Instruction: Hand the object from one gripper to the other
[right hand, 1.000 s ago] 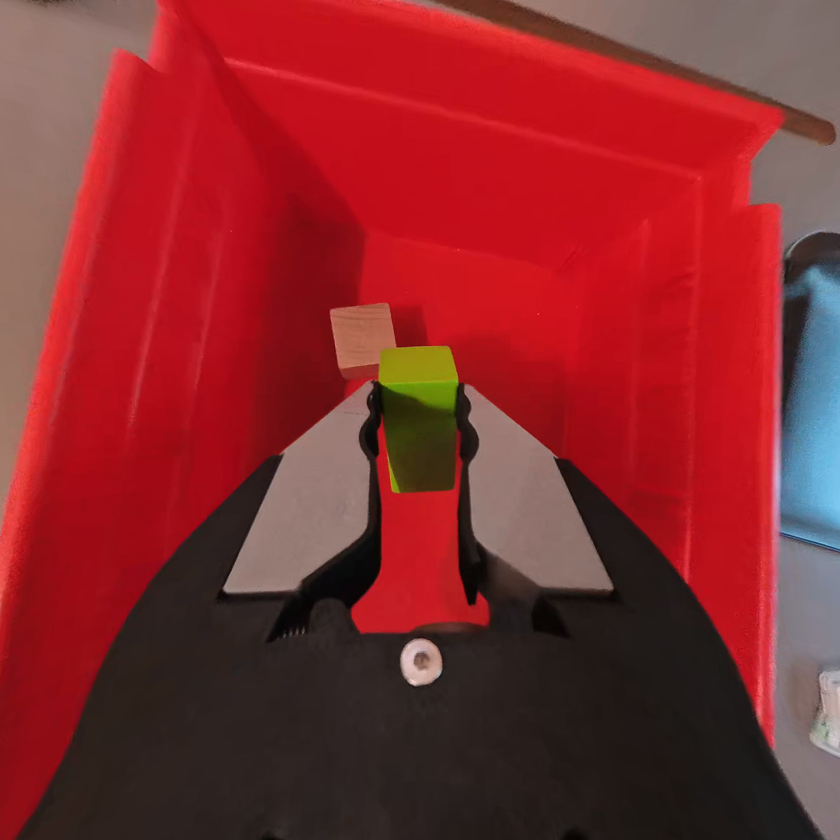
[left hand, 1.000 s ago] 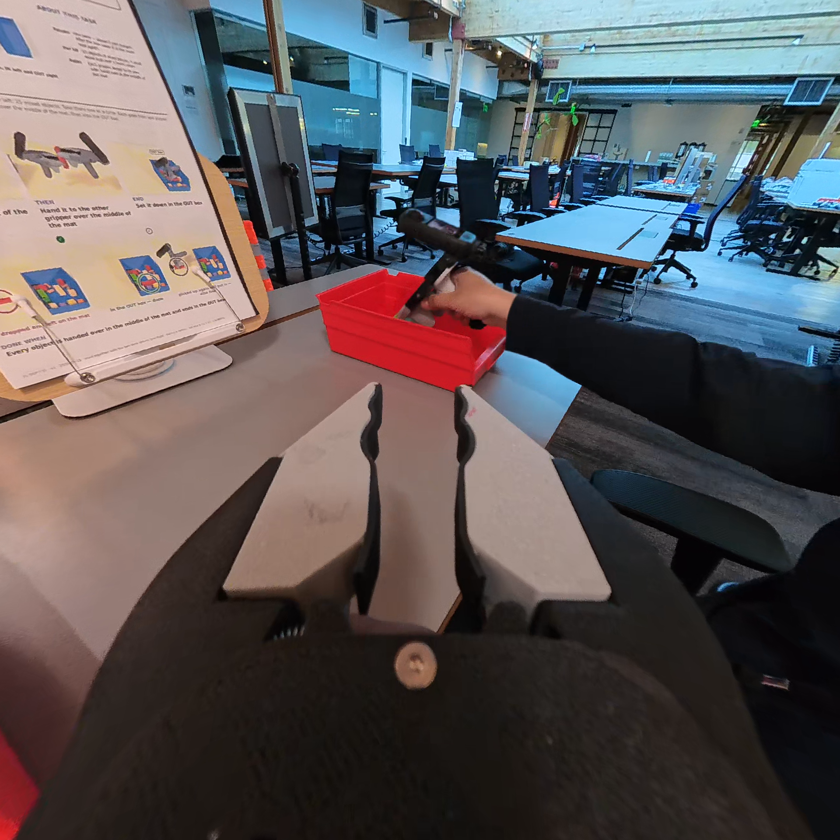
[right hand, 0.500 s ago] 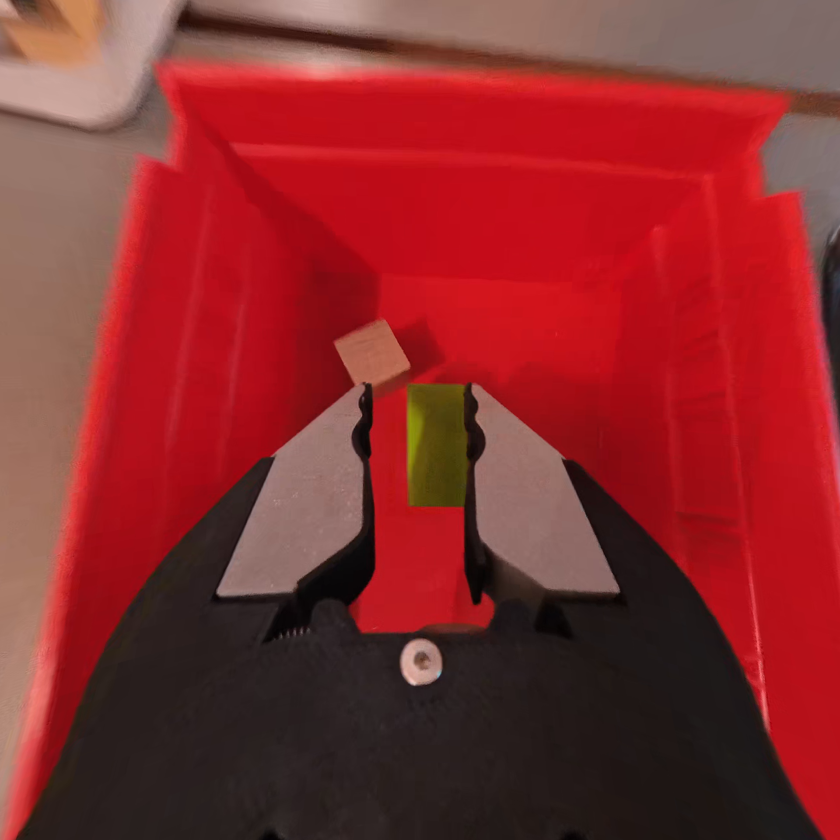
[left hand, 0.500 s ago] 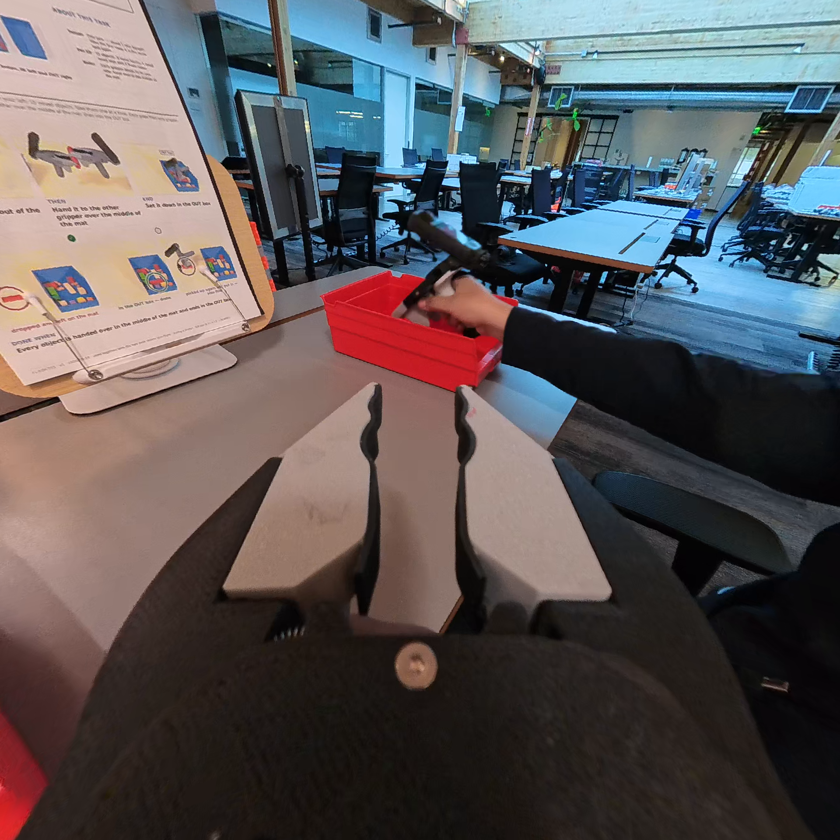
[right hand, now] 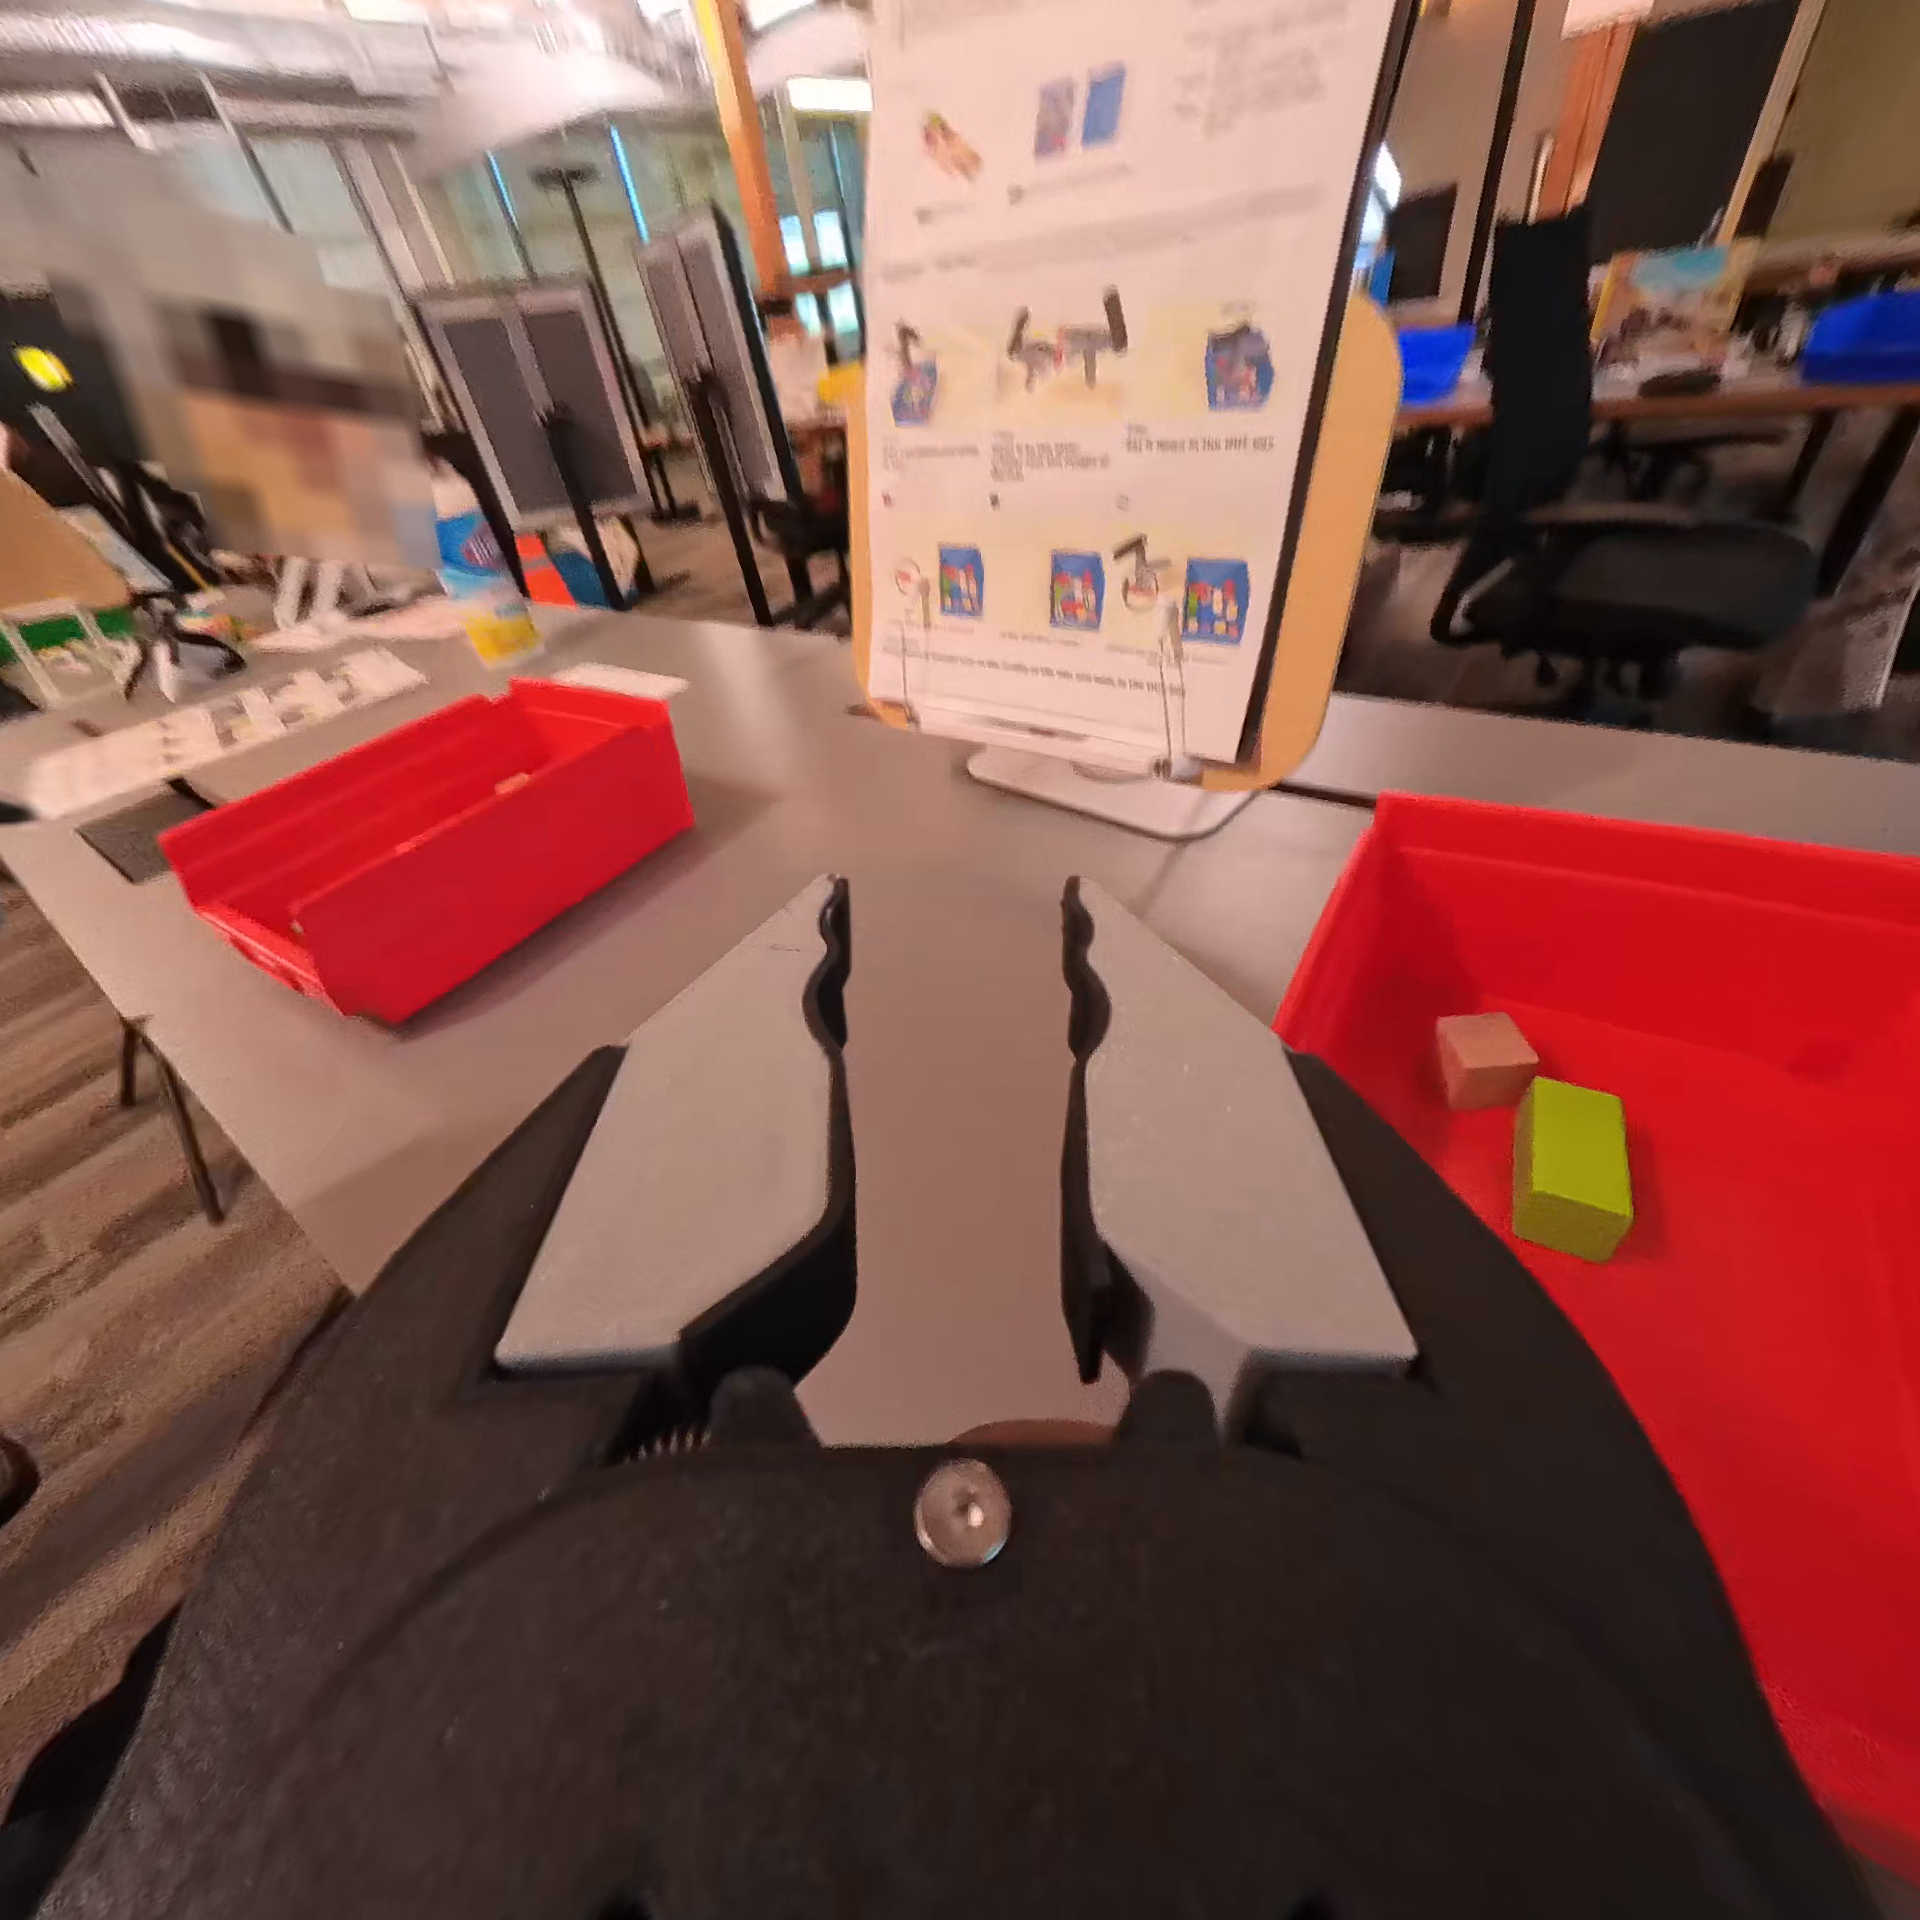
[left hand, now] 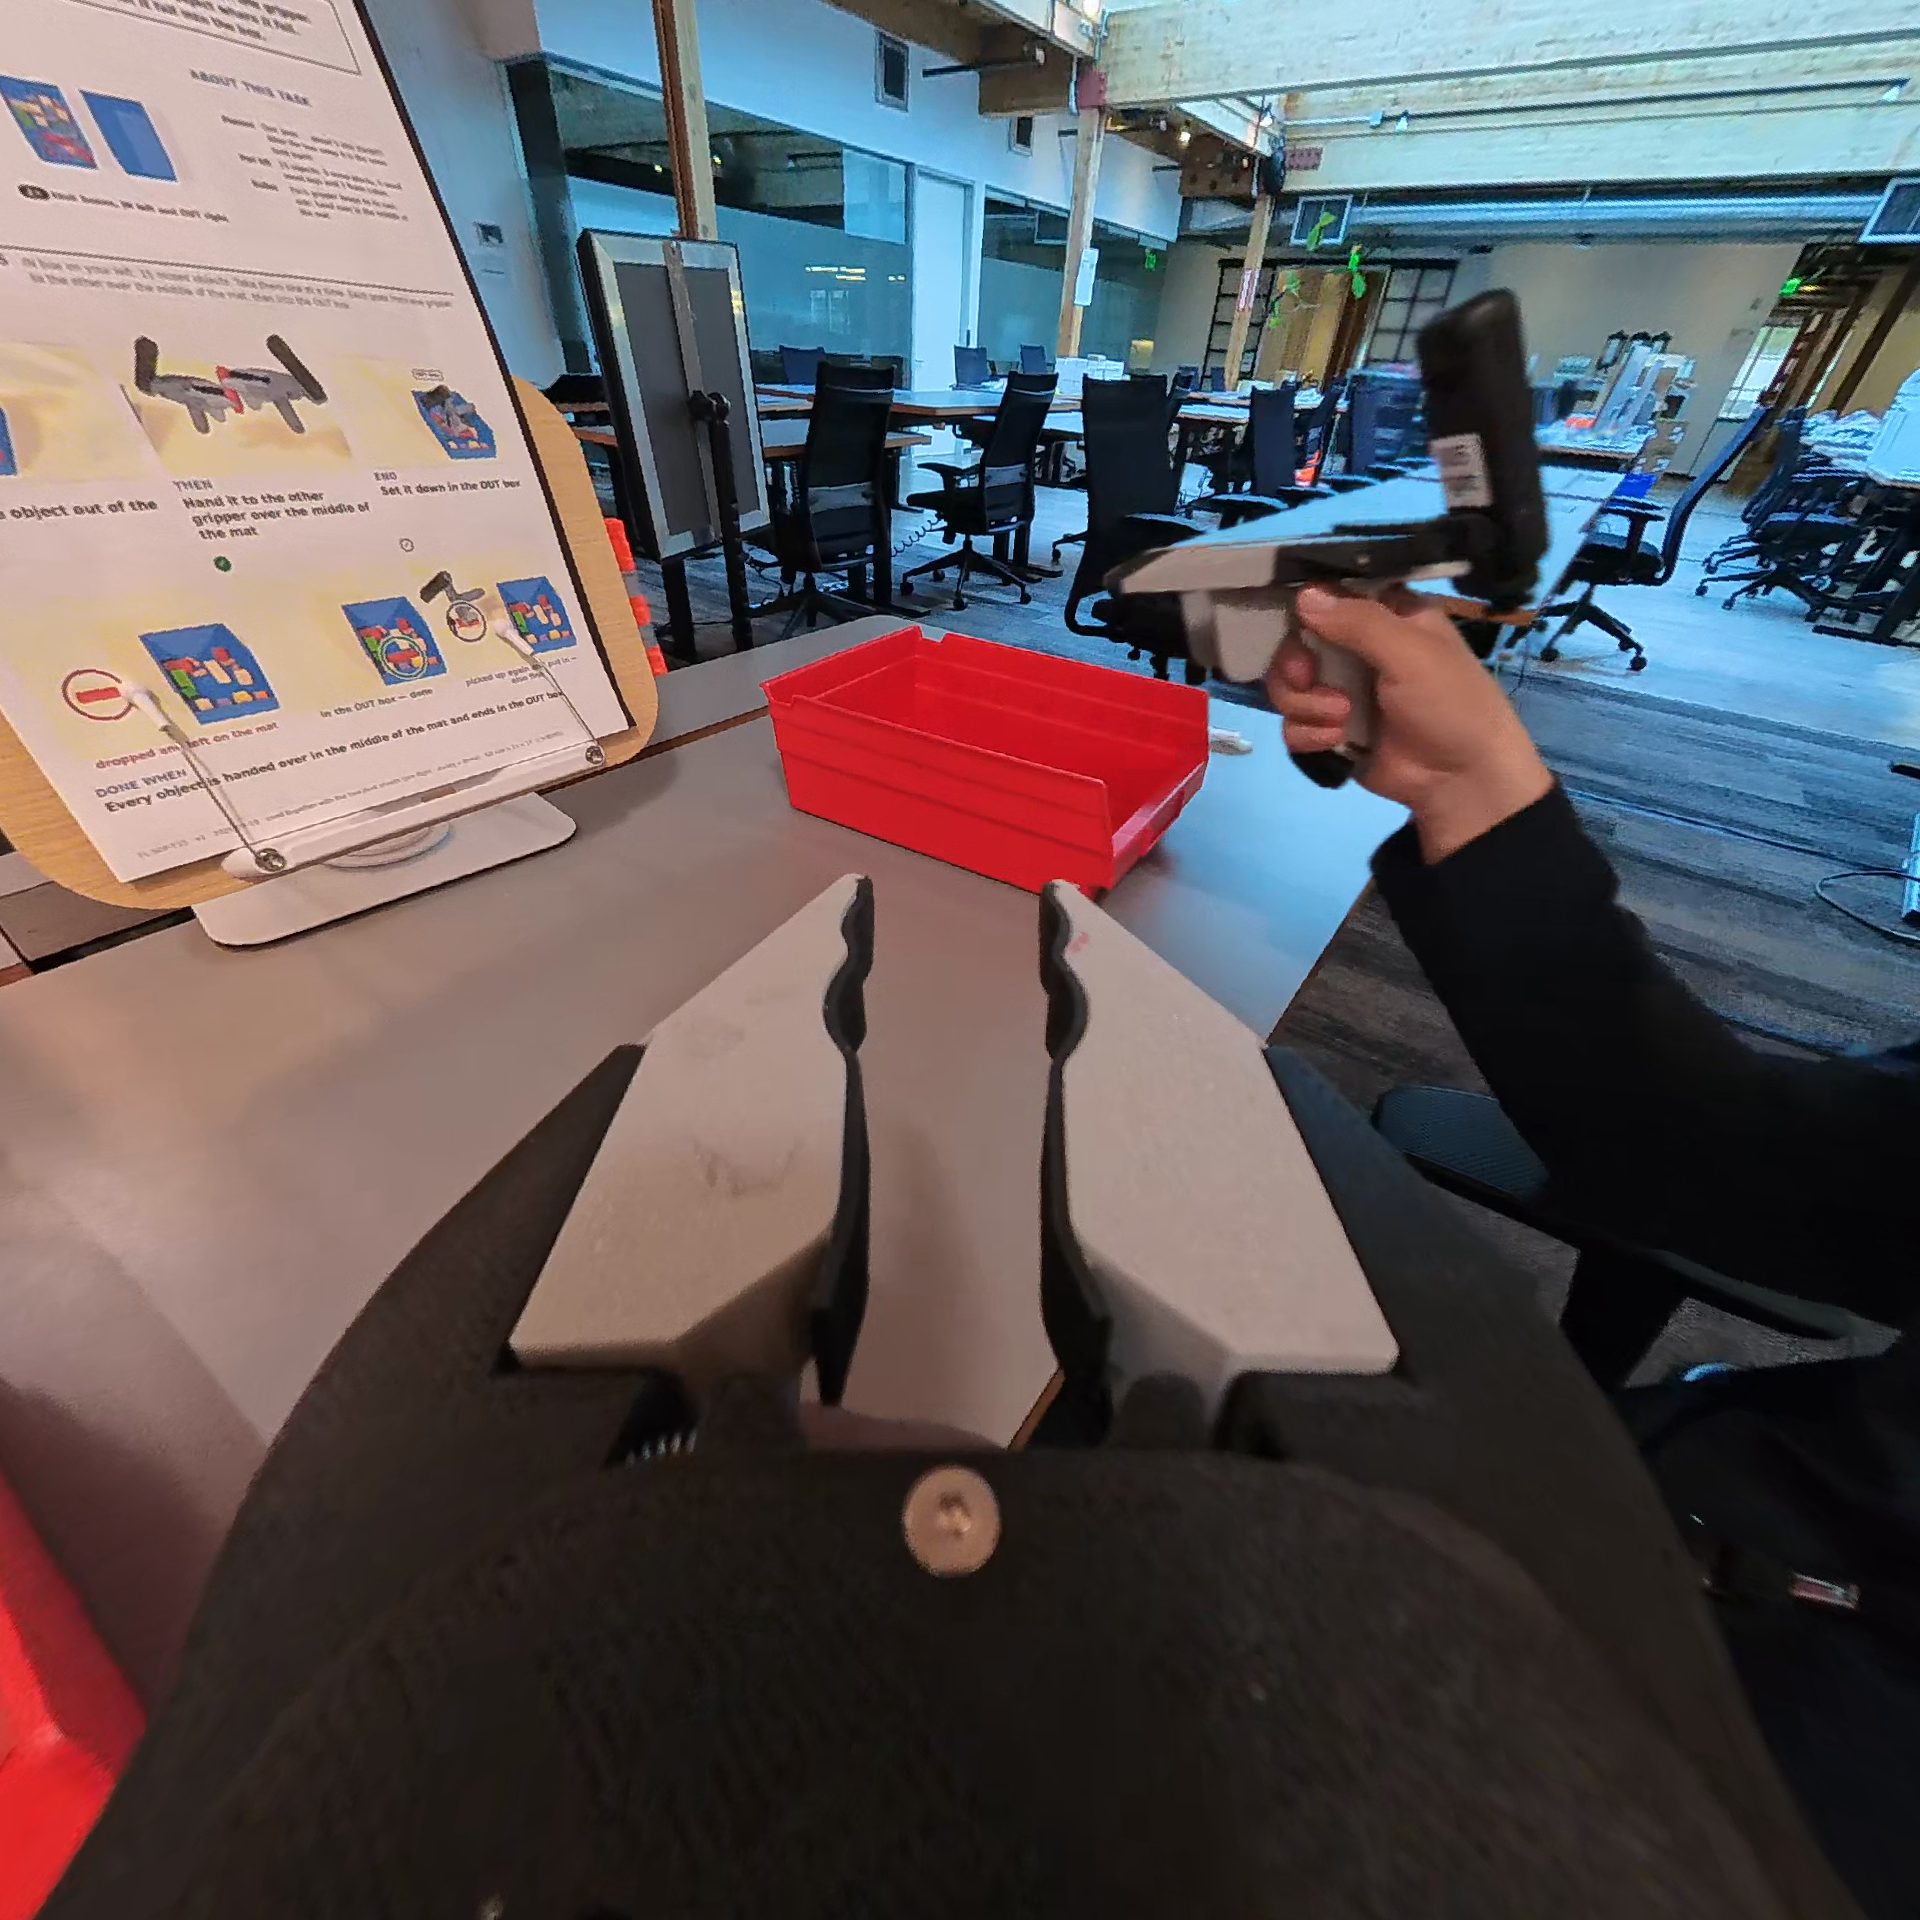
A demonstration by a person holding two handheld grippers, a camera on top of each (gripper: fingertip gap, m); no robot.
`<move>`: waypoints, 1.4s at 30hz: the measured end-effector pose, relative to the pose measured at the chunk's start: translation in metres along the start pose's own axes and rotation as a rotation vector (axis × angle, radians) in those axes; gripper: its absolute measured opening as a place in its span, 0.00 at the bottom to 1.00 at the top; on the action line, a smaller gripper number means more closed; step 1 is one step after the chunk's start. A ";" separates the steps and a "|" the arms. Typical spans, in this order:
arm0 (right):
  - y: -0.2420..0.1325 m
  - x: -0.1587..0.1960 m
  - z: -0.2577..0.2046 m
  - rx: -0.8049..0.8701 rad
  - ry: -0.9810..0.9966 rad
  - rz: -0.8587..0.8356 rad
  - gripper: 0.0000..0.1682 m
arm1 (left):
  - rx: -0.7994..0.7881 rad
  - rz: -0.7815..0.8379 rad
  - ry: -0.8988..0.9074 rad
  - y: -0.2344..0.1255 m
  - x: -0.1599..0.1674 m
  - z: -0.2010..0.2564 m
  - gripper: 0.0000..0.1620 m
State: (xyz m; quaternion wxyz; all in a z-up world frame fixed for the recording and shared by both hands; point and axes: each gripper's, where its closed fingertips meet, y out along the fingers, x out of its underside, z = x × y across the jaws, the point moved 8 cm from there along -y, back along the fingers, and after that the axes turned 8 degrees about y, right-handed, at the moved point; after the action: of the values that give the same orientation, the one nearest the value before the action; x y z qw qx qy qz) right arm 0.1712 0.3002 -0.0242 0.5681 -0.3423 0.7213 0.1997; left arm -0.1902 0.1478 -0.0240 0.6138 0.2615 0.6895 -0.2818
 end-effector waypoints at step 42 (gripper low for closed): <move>-0.044 -0.018 -0.036 -0.165 -0.049 0.127 0.23 | -0.632 -0.879 -0.319 -0.060 0.156 -0.226 0.37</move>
State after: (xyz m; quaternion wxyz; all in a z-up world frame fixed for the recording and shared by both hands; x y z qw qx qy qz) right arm 0.1802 0.2503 0.0073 0.5416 -0.3364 0.7085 0.3026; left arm -0.4079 0.2680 -0.1552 0.5838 -0.2928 0.6831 -0.3268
